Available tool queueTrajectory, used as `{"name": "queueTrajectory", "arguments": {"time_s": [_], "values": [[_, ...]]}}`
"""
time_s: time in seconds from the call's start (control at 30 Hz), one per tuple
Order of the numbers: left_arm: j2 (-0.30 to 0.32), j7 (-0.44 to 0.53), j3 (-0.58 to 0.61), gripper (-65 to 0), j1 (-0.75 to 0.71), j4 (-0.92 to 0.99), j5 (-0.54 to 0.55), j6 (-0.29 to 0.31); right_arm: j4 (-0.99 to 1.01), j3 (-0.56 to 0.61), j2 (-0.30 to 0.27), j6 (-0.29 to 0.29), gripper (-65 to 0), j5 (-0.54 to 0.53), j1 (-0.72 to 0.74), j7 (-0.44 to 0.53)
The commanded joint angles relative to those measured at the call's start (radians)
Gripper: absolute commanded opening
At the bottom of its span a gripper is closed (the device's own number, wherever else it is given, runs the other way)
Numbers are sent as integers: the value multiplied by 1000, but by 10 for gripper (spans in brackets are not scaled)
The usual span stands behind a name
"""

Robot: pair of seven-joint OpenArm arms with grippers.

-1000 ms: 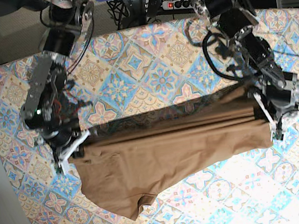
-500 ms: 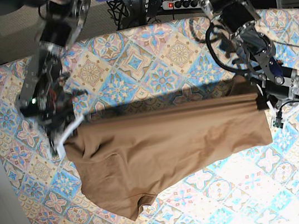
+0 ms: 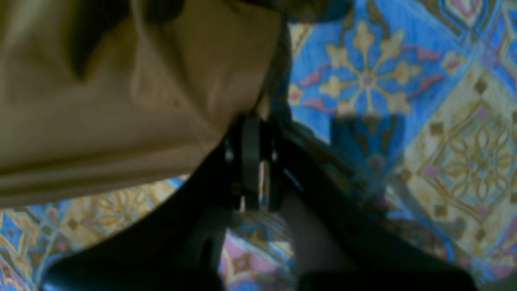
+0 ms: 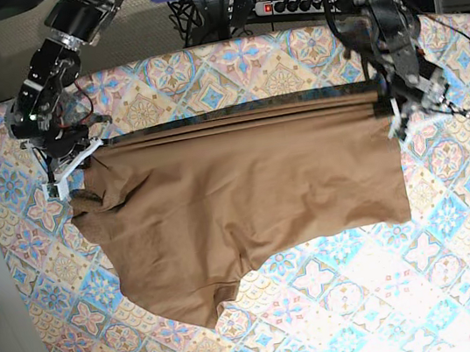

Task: Layout the t-shirt on the table in an organized manner, then fold the t-shirt properly
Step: 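Lift the shirt edge with both grippers and drag it toward the robot, then release the shirt with the right gripper and raise it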

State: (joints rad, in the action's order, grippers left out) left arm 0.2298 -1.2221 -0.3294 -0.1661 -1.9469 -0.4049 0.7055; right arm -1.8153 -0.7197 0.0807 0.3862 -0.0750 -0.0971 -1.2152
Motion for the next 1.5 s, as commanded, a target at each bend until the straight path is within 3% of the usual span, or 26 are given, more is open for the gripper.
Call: {"name": "queueTrajectory", "arguments": {"time_s": [0.0,0.23,0.53,0.7,1.0,1.13,1.3,1.47], "values": [[15,8,-4,-650,-16,-22,-58,-7,-24,-8,-19,-13,-650,33,-3,47],[-11,147,-7,-650,-152,-19,-61,-7,-11,-7,15,-13,-650,31,-28,82],[-13,150,-7,-650,-186,-16,-61,-7,16,-7,27,-13,-650,31,-31,82],[-7,178,-9,-650,-188,-16,-73,-7,5,-7,27,-11,-490,31,-68,82],[-13,229,-23,-650,-183,13,-139,-7,4,-7,27,-10,-480,28,-114,87],[-11,233,-29,-650,-183,13,-141,-7,-25,-7,27,-2,-480,-87,-114,85],[-8,233,-46,-650,-181,13,-141,-7,-100,-7,27,144,-480,-280,-184,81],[-8,233,-47,-650,-166,13,-142,-7,-99,-7,27,145,-480,-352,-203,82]]}}
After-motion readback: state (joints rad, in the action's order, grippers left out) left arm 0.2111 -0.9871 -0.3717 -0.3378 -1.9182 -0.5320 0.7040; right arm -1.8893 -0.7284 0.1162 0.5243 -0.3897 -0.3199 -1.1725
